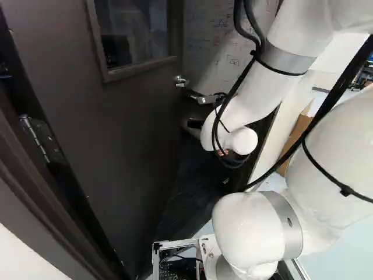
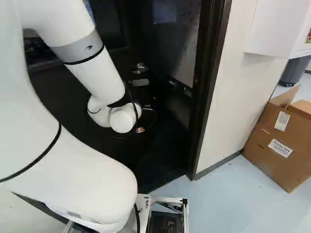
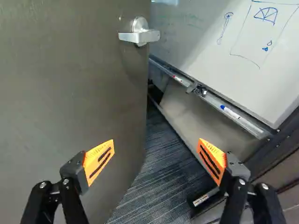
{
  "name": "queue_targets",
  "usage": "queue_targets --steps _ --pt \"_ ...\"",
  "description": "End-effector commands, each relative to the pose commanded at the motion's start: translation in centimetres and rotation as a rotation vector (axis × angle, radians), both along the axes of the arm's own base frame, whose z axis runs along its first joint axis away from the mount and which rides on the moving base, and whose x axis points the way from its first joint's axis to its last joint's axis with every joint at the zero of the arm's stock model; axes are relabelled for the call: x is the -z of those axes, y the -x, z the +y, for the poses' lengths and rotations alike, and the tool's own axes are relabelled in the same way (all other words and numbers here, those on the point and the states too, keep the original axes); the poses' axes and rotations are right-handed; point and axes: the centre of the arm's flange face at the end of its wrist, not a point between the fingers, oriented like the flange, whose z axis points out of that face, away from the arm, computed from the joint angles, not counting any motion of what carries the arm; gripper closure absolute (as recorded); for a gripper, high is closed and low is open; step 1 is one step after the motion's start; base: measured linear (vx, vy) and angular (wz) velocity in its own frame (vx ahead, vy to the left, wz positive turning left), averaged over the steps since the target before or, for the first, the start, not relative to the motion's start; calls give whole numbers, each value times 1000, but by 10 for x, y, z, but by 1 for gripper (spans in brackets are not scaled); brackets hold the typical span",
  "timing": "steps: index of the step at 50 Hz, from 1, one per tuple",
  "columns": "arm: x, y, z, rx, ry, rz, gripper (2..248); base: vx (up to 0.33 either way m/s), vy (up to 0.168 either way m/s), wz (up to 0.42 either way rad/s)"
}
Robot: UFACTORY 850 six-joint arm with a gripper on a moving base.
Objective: Open the door and move inside
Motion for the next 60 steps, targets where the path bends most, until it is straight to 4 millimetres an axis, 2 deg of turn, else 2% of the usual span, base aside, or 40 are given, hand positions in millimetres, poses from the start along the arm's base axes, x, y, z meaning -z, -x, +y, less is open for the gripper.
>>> queue_targets --steps 60 --pt "-2 -94 72 -163 -8 0 3 0 0 0"
